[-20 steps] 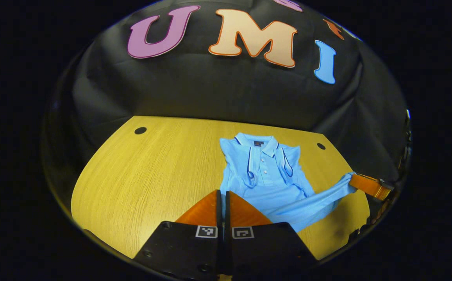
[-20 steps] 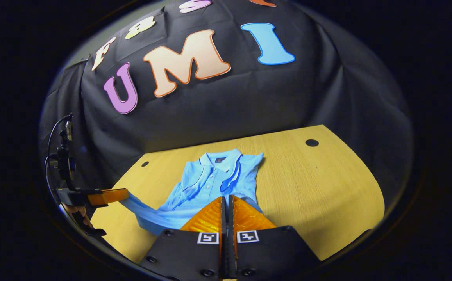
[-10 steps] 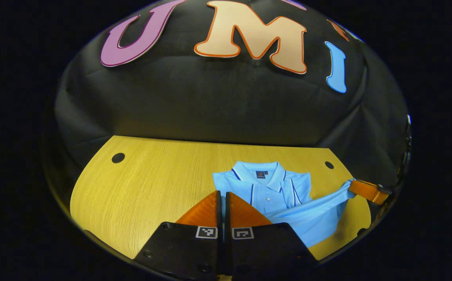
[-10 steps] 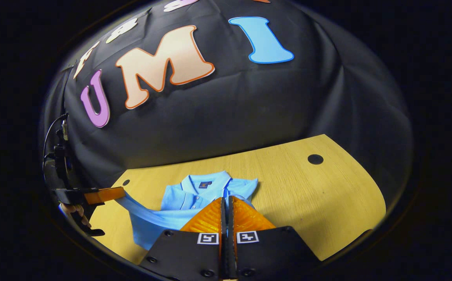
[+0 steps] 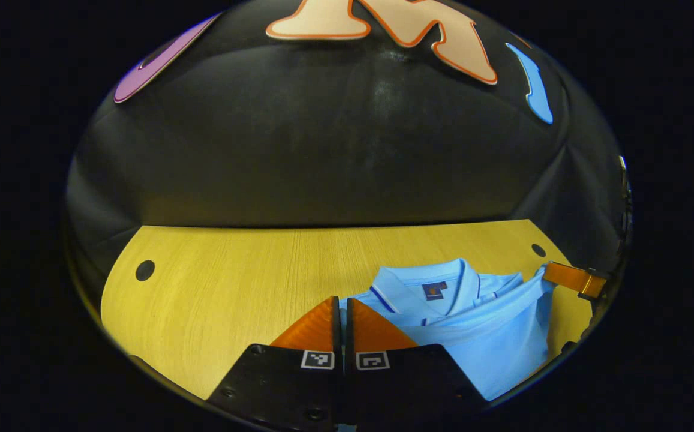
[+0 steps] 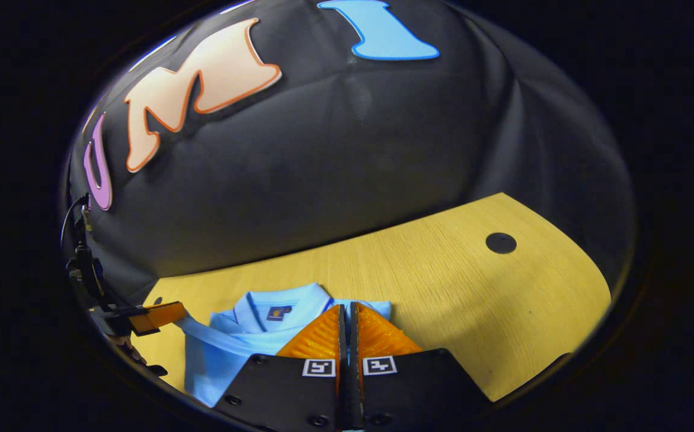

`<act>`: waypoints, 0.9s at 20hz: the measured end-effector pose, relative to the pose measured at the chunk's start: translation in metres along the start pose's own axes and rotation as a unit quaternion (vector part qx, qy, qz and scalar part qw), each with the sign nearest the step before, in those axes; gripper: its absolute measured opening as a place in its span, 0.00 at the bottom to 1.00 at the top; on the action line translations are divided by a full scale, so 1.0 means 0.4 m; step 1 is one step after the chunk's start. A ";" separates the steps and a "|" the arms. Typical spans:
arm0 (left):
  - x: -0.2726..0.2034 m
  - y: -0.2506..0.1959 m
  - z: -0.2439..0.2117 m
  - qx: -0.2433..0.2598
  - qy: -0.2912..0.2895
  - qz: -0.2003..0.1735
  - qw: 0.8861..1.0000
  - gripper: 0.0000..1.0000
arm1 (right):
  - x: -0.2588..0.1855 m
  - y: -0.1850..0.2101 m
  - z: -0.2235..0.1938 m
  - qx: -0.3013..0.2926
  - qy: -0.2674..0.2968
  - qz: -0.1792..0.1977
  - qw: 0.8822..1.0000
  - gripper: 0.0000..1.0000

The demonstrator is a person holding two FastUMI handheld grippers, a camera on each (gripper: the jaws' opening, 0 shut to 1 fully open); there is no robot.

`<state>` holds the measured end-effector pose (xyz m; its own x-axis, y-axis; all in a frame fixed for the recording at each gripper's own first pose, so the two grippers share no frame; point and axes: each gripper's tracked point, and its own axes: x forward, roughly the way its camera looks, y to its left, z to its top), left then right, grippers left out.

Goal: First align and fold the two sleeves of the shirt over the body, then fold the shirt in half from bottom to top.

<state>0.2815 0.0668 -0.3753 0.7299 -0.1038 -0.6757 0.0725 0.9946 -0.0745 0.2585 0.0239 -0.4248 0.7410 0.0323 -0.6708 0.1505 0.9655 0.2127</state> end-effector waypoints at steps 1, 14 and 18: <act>0.009 0.021 -0.009 0.002 0.002 0.023 1.000 0.00 | 0.008 -0.002 -0.008 -0.007 0.000 -0.003 1.000 0.02; -0.406 -0.041 0.107 -0.024 -0.139 0.051 0.989 0.96 | -0.484 0.096 0.191 -0.135 -0.192 0.025 0.972 0.98; -0.598 -0.080 0.144 -0.011 -0.187 0.056 0.981 0.96 | -0.647 0.081 0.185 -0.119 -0.199 0.036 0.972 0.98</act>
<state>0.1438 0.0602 -0.1689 0.9312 0.0193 -0.3639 -0.0339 0.9989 -0.0337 0.1202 0.0276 -0.1918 0.9458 0.0455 -0.3215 -0.0322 0.9984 0.0465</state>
